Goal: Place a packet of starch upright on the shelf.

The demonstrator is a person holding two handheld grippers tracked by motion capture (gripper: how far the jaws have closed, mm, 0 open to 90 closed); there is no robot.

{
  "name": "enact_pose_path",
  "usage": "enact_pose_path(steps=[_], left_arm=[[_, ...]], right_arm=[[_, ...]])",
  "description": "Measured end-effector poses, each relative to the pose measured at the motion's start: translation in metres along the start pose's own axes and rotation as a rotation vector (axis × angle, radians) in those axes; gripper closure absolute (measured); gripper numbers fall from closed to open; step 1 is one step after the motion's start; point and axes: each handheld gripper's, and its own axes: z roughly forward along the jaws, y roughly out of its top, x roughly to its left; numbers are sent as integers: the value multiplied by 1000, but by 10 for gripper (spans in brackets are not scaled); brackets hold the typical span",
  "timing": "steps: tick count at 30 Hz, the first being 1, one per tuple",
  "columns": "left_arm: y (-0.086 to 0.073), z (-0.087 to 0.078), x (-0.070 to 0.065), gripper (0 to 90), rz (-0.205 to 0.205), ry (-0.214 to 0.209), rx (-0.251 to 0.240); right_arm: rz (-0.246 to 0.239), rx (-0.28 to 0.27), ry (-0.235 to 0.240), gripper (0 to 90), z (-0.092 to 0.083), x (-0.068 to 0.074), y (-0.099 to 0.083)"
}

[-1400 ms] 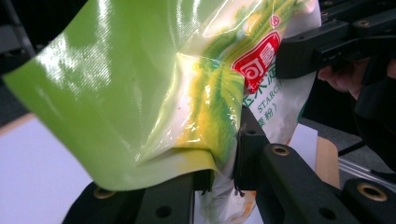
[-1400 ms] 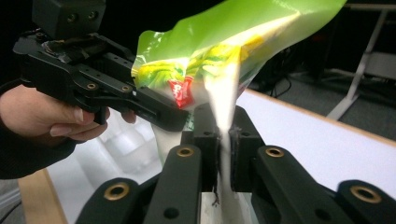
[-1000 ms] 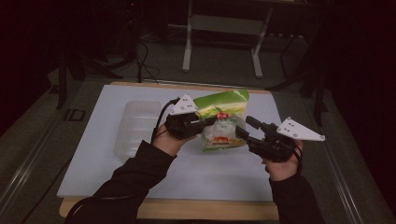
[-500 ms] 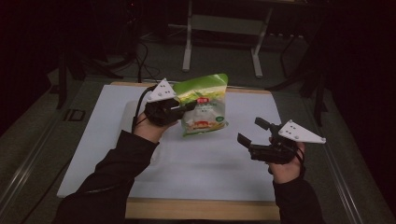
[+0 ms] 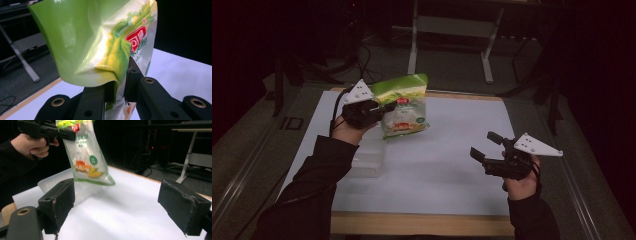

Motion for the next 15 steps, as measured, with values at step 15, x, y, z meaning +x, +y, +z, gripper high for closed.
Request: enact_pose_path(steps=[15], left_arm=[[-33, -23, 68, 814, 18, 39, 23]], right_arm=[[35, 54, -2, 144, 9, -3, -17]])
